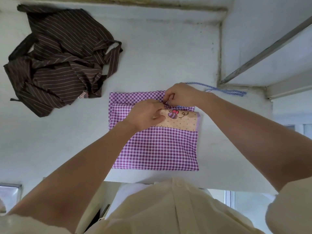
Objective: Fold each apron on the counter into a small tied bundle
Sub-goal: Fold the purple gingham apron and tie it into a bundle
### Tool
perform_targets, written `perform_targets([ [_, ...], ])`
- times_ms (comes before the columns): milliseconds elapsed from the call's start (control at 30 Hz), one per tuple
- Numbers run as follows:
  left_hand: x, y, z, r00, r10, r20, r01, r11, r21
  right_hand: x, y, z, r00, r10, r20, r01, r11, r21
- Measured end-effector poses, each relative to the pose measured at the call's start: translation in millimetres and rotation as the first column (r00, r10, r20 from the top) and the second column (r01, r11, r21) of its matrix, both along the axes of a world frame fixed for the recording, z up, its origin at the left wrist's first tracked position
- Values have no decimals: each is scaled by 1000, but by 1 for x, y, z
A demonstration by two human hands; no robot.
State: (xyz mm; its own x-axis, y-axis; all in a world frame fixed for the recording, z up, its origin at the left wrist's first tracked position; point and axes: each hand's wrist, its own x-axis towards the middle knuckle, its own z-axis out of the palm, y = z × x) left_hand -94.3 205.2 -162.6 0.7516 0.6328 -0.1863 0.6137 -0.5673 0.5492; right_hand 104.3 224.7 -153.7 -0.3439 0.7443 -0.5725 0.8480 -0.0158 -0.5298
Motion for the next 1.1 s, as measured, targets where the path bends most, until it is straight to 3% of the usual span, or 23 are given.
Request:
perform_targets([
  [167, 8, -2, 3, 996, -86, 23, 84, 995, 62, 7, -16, 6, 986, -140, -95, 129, 985, -110],
  [300, 9, -4, 3, 999, 16, -46, -14, 999, 32, 5, -28, 10, 935, -308, -177, 278, 944, -176],
  [400, 10, -1, 6, 996, 17, -92, -15, 1000, 21, 5, -34, 11, 942, -282, -182, 263, 957, -121],
  [500, 10, 9, 6, 991, 13, -134, -10, 1000, 24, 3, -34, 7, 981, -188, -42, 187, 982, -25],
  [800, -8, 40, -5, 943, 222, -248, -217, 975, 48, 1, -16, -4, 994, -103, 33, 102, 994, 48],
  [933, -11, 49, -10, 942, 218, -256, -209, 976, 63, 7, -14, -6, 987, -159, 25, 155, 983, 102],
  [1100, -6, 51, -14, 939, 262, -222, -243, 964, 110, 14, -15, -12, 945, -304, -119, 319, 939, 131],
])
